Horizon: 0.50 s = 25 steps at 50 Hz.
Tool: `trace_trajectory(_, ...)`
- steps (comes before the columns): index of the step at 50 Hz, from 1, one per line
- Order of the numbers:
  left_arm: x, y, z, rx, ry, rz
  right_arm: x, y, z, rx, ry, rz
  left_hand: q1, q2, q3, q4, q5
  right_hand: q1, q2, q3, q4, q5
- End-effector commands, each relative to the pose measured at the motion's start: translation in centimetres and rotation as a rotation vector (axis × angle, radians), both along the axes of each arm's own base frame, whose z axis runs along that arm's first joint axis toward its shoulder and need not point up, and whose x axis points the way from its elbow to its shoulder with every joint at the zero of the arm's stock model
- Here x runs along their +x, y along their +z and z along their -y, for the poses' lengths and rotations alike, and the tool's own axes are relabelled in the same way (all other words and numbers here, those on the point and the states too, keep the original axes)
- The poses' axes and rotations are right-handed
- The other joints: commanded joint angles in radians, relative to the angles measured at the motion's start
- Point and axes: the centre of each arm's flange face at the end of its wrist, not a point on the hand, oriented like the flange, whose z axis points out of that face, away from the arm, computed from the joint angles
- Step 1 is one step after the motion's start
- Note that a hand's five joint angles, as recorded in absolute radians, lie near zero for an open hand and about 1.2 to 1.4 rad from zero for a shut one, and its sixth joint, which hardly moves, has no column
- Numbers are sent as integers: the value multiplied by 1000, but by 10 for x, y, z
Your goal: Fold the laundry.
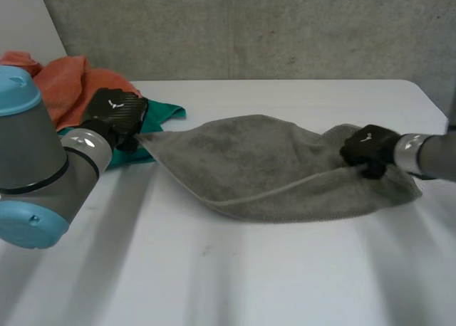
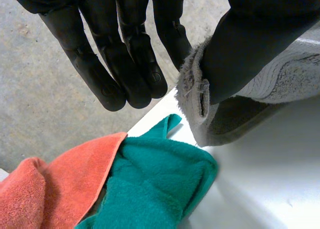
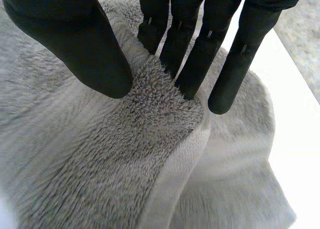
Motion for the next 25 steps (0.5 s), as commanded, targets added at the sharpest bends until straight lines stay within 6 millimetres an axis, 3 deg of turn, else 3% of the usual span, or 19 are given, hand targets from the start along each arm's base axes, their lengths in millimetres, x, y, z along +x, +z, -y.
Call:
trace_trajectory(1,11,8,-21,59,24,111,-51,53,-40,85,-123,-118,239,201,208,201,232,272,226,222,209,231)
trace_trajectory(3,15,6,-31,105,26,168,-62,58,-55,119,-135,-188,239,201,208,201,232,272,226,222,209,231)
trace_trajectory(8,34,-20,-81,395,-42,489,-86,58,-113,348,-22,-420,239,201,208,201,232,272,226,222,209,231)
trace_trajectory(13,42,-34,-102,554,-131,622,-84,50,-127,428,13,-362,239,201,208,201,232,272,226,222,209,231)
trace_trajectory(18,30,-32,-80,457,-136,561,-81,50,-117,375,16,-351,239,201,208,201,232,272,226,222,209,231)
trace_trajectory(22,16,-20,-44,327,-93,514,-75,57,-94,245,-30,-338,239,201,208,201,232,272,226,222,209,231)
trace_trajectory(25,2,3,-6,168,-49,440,-65,72,-66,84,-106,-269,239,201,208,201,232,272,226,222,209,231)
